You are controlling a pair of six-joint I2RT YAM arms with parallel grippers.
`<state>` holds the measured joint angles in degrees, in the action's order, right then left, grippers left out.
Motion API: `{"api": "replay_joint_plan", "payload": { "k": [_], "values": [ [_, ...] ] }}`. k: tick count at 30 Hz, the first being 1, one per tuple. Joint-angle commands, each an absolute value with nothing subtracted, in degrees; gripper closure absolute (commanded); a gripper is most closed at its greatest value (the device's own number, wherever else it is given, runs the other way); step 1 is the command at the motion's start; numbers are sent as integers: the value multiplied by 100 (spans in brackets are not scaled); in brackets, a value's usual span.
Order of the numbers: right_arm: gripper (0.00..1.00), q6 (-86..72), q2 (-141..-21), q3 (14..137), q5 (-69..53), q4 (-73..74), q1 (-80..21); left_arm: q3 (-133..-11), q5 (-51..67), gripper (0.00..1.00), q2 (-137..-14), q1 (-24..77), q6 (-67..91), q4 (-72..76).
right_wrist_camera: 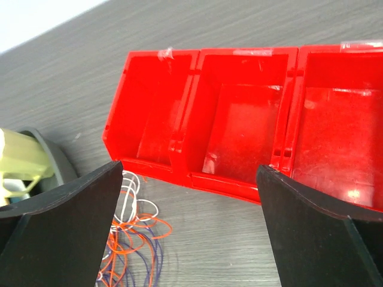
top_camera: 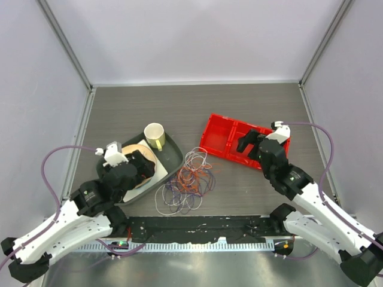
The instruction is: Untangle the cables
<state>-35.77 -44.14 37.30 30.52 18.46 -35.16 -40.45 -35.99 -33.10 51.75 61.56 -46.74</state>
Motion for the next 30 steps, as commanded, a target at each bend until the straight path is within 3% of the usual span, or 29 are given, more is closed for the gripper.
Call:
{"api": "replay_joint_plan", "payload": {
  "k": [1, 10, 17, 24, 30],
  "values": [
    [0, -3296, -3999, 3788, 2858, 1503, -3524, -4017, -3990, 0, -3015, 5203, 6460, -5211],
    [0, -3111, -3999, 3691, 2751, 1415, -3524, -4122, -4263, 0, -3120, 5194, 6820, -5731],
    [0, -3225, -4183, 3516, 2821, 1187, -3524, -4183, -4175, 0, -3638, 5194, 6294, -4827],
    [1, -3252, -5042, 3691, 2997, 757, -3524, -4928, -3823, 0, -5315, 5133, 5283, -2955],
    [2, -3471, -6133, 4139, 3023, 334, -3524, -6160, -3401, 0, -7495, 5019, 4896, -2943]
  ]
}}
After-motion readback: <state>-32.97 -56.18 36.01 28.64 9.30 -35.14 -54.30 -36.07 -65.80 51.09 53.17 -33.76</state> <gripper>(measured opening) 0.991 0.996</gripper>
